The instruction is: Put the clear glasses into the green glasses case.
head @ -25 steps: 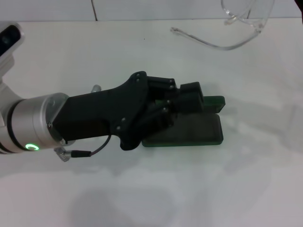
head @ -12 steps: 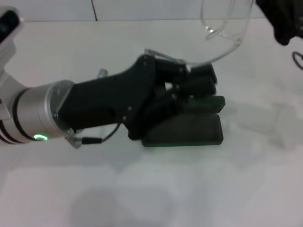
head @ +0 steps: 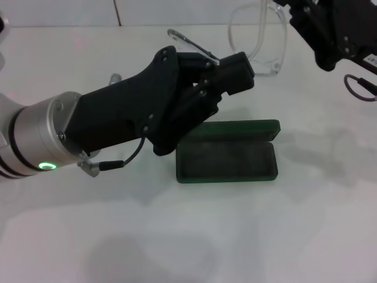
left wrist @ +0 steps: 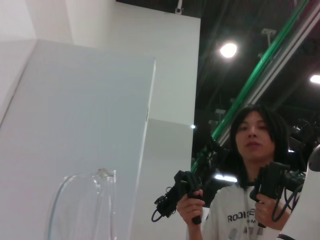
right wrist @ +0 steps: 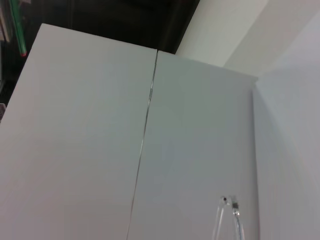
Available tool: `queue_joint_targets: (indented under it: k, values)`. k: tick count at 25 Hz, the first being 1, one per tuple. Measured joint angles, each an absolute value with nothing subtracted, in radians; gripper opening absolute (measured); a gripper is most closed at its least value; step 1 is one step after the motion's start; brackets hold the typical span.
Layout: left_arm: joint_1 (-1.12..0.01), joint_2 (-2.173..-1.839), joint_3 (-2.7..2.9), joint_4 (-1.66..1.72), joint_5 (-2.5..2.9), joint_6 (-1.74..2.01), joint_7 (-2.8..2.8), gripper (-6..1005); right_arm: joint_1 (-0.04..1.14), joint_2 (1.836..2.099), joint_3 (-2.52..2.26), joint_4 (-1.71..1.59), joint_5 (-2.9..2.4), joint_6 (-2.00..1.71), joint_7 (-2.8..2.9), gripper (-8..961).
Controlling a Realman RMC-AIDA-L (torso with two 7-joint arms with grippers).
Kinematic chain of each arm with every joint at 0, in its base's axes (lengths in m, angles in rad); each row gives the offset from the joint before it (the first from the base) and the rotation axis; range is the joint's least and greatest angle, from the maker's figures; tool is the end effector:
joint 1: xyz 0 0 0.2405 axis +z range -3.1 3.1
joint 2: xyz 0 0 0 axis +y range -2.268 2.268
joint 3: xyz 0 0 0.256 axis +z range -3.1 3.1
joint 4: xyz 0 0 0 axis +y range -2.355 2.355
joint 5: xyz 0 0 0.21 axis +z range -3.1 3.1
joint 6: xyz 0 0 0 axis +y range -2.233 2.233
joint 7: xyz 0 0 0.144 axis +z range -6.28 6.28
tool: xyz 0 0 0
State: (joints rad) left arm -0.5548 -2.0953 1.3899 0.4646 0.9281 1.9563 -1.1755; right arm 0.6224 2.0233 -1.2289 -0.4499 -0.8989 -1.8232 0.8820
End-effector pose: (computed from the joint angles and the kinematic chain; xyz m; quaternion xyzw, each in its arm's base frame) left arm -0.1472 0.2774 -0.0085 0.8008 0.0504 0.5925 0.0723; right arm 0.1500 0.3310 0.0305 -0.8028 -0.0683 0.5767 0.1354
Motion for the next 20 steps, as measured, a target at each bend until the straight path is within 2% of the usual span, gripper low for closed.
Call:
queue_joint_targets:
  k: [20]
  values:
    - [-0.554,-2.089,1.378,0.422,0.851,1.901,-1.175,56,0.664,2.023,-1.372,-0.457,-0.899,-1.757,0.873,47]
